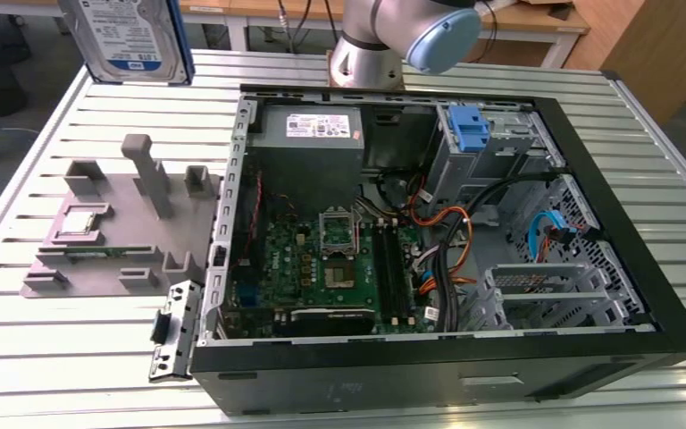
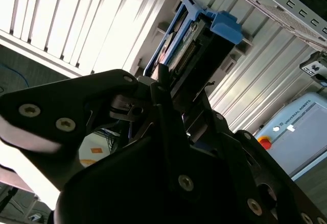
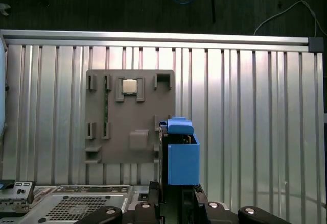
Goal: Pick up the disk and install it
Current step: 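Pick up the disk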
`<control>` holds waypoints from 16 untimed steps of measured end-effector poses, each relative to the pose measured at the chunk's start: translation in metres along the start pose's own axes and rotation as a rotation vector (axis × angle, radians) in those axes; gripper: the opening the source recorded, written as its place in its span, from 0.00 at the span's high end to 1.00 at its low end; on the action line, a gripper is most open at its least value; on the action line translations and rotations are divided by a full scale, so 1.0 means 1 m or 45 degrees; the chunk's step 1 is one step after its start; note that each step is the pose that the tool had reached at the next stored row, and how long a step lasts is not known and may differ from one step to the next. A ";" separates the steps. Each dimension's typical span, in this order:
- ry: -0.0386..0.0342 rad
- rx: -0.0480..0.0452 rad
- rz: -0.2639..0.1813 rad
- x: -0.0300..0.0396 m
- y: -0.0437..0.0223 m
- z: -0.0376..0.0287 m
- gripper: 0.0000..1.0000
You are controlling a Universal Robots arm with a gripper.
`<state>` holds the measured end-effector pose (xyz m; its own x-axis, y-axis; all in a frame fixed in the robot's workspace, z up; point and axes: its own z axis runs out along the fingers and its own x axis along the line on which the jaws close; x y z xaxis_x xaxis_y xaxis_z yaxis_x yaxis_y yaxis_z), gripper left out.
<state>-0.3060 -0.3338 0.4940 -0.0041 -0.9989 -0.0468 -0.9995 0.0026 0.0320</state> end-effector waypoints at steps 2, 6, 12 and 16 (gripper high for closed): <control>0.0000 0.000 0.000 0.0000 -0.0034 -0.0001 0.65; 0.0001 0.000 0.000 -0.0001 -0.0100 -0.0004 0.65; 0.0000 0.000 0.000 -0.0001 -0.0199 -0.0007 0.65; 0.0001 0.000 0.000 -0.0001 -0.0223 -0.0008 0.65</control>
<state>-0.2836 -0.3338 0.4941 -0.0042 -0.9989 -0.0468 -0.9995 0.0027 0.0321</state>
